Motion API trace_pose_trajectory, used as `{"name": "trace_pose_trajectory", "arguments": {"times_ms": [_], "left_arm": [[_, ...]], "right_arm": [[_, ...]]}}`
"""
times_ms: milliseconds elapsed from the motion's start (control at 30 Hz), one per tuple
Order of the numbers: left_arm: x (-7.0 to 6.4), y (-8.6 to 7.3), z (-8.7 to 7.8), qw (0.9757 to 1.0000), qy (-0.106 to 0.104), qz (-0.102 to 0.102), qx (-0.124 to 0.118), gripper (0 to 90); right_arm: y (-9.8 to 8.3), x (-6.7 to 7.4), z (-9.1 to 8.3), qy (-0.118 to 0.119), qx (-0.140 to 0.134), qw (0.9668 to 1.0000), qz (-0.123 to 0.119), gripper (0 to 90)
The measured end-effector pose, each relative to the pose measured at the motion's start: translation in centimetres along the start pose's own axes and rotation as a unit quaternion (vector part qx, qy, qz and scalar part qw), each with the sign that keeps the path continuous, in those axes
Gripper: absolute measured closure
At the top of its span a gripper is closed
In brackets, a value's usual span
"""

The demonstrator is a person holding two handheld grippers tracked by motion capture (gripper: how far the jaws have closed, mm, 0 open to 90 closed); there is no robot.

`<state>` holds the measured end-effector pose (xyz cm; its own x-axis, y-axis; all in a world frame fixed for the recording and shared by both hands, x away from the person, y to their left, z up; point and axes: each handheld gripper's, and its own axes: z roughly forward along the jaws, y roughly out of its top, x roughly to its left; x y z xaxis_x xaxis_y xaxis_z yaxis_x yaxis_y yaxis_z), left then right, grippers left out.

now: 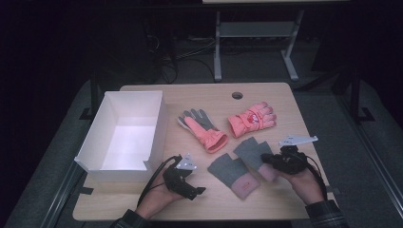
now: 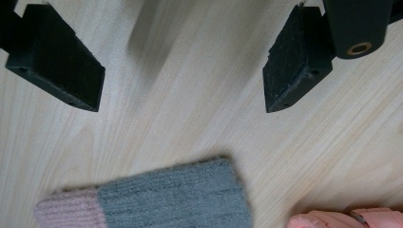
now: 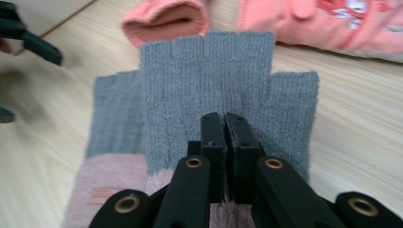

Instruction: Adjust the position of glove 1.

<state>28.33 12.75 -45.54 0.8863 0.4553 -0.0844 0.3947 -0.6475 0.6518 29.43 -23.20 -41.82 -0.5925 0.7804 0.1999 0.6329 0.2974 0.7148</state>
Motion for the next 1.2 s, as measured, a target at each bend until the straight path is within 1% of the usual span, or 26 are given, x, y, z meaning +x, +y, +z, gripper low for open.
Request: {"name": "trace_pose_trajectory", "arguments": {"times_ms": [100,133,167,200,233,267,300,333,367,400,433,467,533,567,633,667,700,767,833,1000,1100,1167,1200], "left_arm": [[-0.1,0.0,0.0,1.0000,0.000,-0.006,-0.005,13.5],[-0.1,0.0,0.0,1.0000,0.000,-0.006,-0.006,13.5],[-0.1,0.0,0.0,1.0000,0.000,-0.006,-0.006,13.5],[-0.1,0.0,0.0,1.0000,0.000,-0.005,-0.005,13.5],[-0.1,0.0,0.0,1.0000,0.000,-0.005,-0.005,13.5],[-0.1,0.0,0.0,1.0000,-0.001,-0.005,-0.004,13.5],[-0.1,0.0,0.0,1.0000,-0.001,-0.005,-0.004,13.5],[-0.2,0.0,0.0,1.0000,-0.001,-0.005,-0.004,13.5],[-0.2,0.0,0.0,1.0000,-0.001,-0.005,-0.004,13.5],[-0.2,0.0,0.0,1.0000,-0.001,-0.005,-0.004,13.5],[-0.2,0.0,0.0,1.0000,-0.001,-0.005,-0.005,13.5],[-0.1,0.0,0.0,1.0000,-0.001,-0.004,-0.003,13.5],[-0.1,0.0,0.0,1.0000,-0.001,-0.001,-0.001,13.5],[-0.1,0.0,0.0,1.0000,-0.001,-0.001,-0.001,13.5],[-0.1,0.1,0.0,1.0000,-0.001,0.000,0.001,13.5],[-0.1,0.1,0.0,1.0000,-0.001,0.000,0.000,13.5],[-0.1,0.1,0.0,1.0000,-0.002,0.001,0.001,13.5],[-0.1,0.1,0.0,1.0000,-0.002,0.005,0.007,13.5],[-0.1,0.1,0.0,0.9999,-0.003,0.006,0.008,13.5],[-0.1,0.1,0.1,0.9999,-0.003,0.009,0.010,13.5],[-0.1,0.1,0.1,0.9999,-0.003,0.009,0.011,13.5],[0.0,0.1,0.1,0.9999,-0.002,0.012,0.012,13.5],[-0.1,0.1,0.1,0.9999,-0.003,0.009,0.012,13.5]], "right_arm": [[0.3,1.0,0.5,0.007,0.000,1.0000,-0.003,87.3],[0.3,1.3,0.6,0.008,0.001,0.9999,-0.006,87.2],[0.3,1.3,0.6,0.008,0.001,0.9999,-0.006,87.2],[0.4,1.9,1.0,0.014,0.003,0.9998,-0.012,87.2],[0.4,1.9,1.0,0.014,0.003,0.9998,-0.012,87.2],[0.6,2.6,1.3,0.019,0.005,0.9997,-0.014,87.2],[0.6,2.6,1.3,0.019,0.005,0.9997,-0.014,87.2],[0.6,3.0,1.7,0.022,0.007,0.9996,-0.018,87.2],[0.7,3.4,1.9,0.024,0.011,0.9995,-0.014,87.2],[0.7,3.4,1.9,0.024,0.011,0.9995,-0.014,87.2],[0.8,3.9,2.3,0.027,0.016,0.9994,-0.015,87.2],[0.8,4.0,2.5,0.027,0.014,0.9993,-0.022,87.2],[0.8,4.4,2.9,0.028,0.017,0.9992,-0.022,87.2],[0.8,4.7,3.0,0.029,0.023,0.9991,-0.023,87.2],[0.8,4.9,3.2,0.029,0.022,0.9990,-0.024,87.2],[0.9,5.2,3.5,0.031,0.026,0.9987,-0.029,87.1],[0.9,5.4,3.7,0.032,0.028,0.9987,-0.029,87.1],[0.9,5.6,3.9,0.032,0.031,0.9986,-0.028,87.1],[0.8,5.7,4.2,0.031,0.036,0.9983,-0.034,87.1],[0.6,5.7,4.7,0.031,0.047,0.9978,-0.036,86.5],[0.5,5.8,4.9,0.031,0.050,0.9977,-0.032,86.2],[0.4,5.7,5.2,0.031,0.053,0.9975,-0.034,83.4],[0.4,5.7,5.2,0.033,0.050,0.9977,-0.033,83.0]]}}
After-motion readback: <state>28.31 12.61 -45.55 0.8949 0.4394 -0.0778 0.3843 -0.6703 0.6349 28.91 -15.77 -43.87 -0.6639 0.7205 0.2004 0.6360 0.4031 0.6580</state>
